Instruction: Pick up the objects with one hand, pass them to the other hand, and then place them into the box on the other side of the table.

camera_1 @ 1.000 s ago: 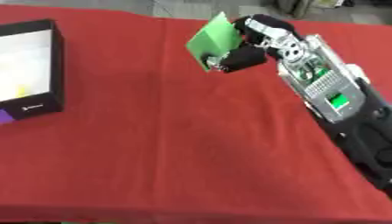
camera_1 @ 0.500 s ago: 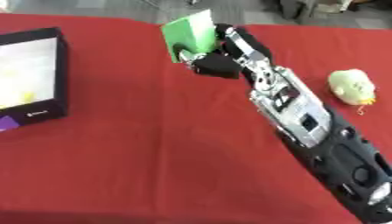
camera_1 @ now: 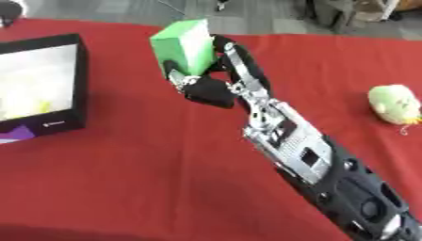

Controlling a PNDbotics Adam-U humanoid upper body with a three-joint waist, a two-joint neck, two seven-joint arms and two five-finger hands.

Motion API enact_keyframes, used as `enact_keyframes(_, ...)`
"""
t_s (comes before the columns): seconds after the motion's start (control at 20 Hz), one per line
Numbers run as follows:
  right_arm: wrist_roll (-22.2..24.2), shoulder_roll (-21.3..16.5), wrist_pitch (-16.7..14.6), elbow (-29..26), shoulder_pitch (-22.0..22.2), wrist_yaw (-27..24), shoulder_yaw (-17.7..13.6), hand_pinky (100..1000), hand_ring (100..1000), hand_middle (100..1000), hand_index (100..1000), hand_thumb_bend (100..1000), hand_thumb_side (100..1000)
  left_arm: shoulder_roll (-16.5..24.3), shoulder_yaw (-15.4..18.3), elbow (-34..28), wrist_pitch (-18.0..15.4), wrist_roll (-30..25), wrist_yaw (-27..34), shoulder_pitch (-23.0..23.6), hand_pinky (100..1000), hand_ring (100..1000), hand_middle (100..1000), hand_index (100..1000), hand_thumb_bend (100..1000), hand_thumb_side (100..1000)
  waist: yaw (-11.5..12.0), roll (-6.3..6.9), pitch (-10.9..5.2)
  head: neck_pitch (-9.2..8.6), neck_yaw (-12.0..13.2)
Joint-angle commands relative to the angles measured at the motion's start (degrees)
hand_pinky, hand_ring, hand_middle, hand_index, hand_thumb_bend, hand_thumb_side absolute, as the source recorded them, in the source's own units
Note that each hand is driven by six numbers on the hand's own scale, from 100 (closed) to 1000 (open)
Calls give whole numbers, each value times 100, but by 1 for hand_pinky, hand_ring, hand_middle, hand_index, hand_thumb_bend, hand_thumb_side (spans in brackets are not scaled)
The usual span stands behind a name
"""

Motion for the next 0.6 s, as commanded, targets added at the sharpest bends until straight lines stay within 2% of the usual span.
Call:
enact_keyframes(0.05,46,-5,-159,-118,-141,346,117,785,525,451,532,100,249,-10,-98,-179,36,-284,-55,-206,889,834,808,858,100,605,4,29,-93,-65,80)
enact_keyframes(0.25,285,34,-202,-118,-276,620,251,785,526,451,533,100,224,-193,-248,-127,-71,-737,-189,-347,900,853,817,860,119,688,13,41,-90,-30,125)
enact_keyframes(0.3,352,39,-207,-118,-306,657,277,785,526,451,532,100,214,-237,-277,-110,-116,-839,-218,-375,905,859,819,860,181,731,11,42,-89,-26,128)
enact_keyframes(0.4,497,46,-215,-118,-349,716,328,786,525,450,532,100,206,-320,-321,-72,-218,-1010,-261,-428,907,862,815,860,248,770,7,42,-89,-22,123)
enact_keyframes(0.45,570,47,-217,-118,-365,737,351,786,525,450,532,100,206,-352,-334,-53,-264,-1069,-276,-450,907,862,815,860,248,770,6,42,-88,-22,120)
enact_keyframes(0.5,650,47,-215,-118,-379,757,379,787,525,450,531,100,198,-384,-343,-38,-307,-1107,-297,-474,907,863,811,867,302,774,8,43,-87,-22,116)
enact_keyframes(0.6,819,47,-209,-118,-406,811,435,787,526,450,532,100,189,-440,-357,-12,-375,-1119,-370,-518,908,866,809,877,348,780,13,46,-83,-24,107)
